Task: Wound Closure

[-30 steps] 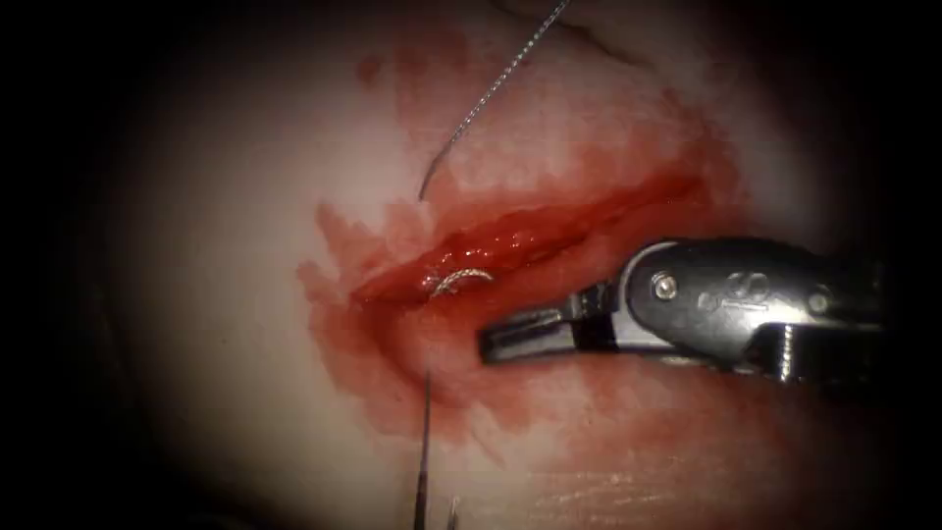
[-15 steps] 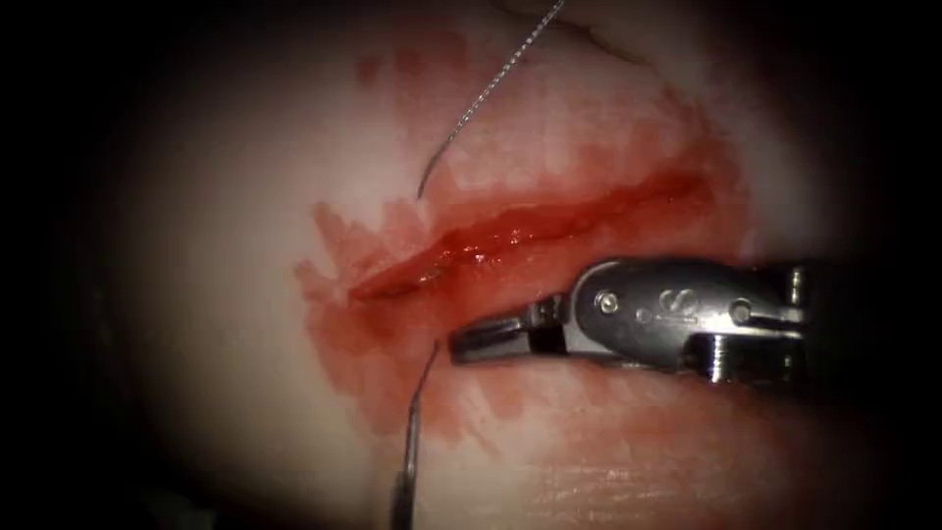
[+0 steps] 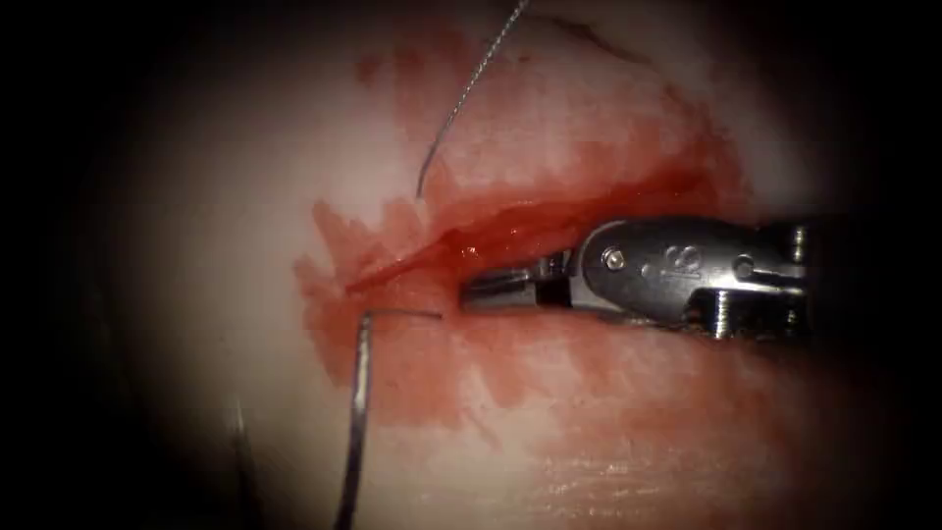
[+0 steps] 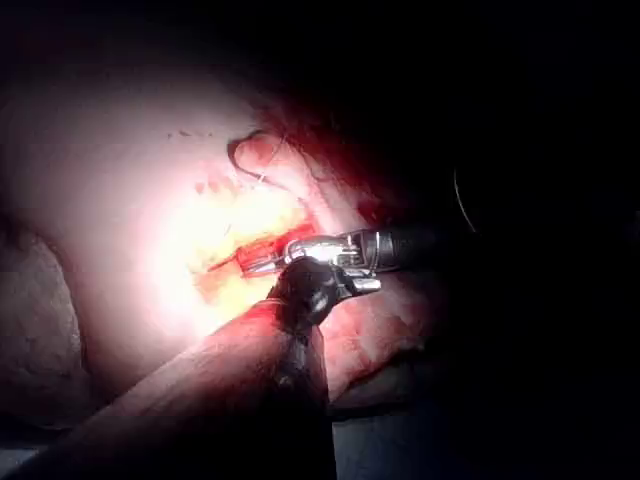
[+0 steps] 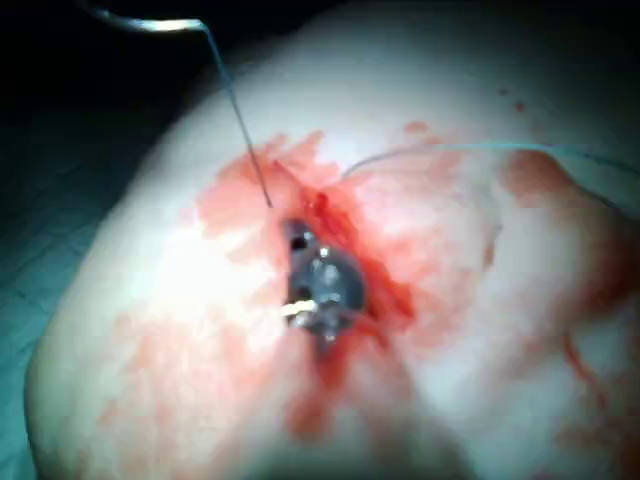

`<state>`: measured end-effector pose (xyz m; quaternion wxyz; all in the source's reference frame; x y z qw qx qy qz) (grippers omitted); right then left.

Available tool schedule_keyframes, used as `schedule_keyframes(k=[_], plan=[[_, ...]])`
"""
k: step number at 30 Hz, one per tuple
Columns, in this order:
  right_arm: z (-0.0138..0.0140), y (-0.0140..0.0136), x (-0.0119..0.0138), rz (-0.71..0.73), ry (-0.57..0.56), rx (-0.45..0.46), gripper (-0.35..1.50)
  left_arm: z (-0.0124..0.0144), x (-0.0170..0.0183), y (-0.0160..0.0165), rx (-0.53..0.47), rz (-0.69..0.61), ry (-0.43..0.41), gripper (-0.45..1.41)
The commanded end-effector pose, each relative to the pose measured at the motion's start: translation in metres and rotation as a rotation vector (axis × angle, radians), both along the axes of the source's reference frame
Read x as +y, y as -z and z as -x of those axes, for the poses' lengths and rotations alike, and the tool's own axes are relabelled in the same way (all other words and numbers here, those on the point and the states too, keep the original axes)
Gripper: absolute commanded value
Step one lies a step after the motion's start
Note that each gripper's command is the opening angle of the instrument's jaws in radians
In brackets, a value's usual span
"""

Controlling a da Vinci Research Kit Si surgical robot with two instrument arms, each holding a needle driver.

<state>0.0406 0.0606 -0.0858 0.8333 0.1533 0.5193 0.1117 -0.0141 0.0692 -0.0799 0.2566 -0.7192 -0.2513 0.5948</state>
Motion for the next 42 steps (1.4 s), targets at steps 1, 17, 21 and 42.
schedule_keyframes(k=[1,17,21,42], plan=[[-0.0009,-0.0004,0.0001,0.006,0.0,0.003,-0.35,0.0006,0.0004,-0.0002,0.001,0.017,0.003,-0.35],[-0.0014,0.0,-0.0003,-0.002,0.007,0.01,0.19,-0.0018,0.0036,-0.0114,0.272,0.278,0.158,-0.35],[-0.0014,0.0011,-0.0007,-0.02,0.003,0.012,0.86,-0.0025,0.0054,-0.0134,0.309,0.337,0.181,-0.35],[-0.0026,0.0009,-0.0011,-0.247,-0.205,-0.059,0.64,-0.0035,0.0036,-0.0128,0.319,0.427,0.18,-0.35]])
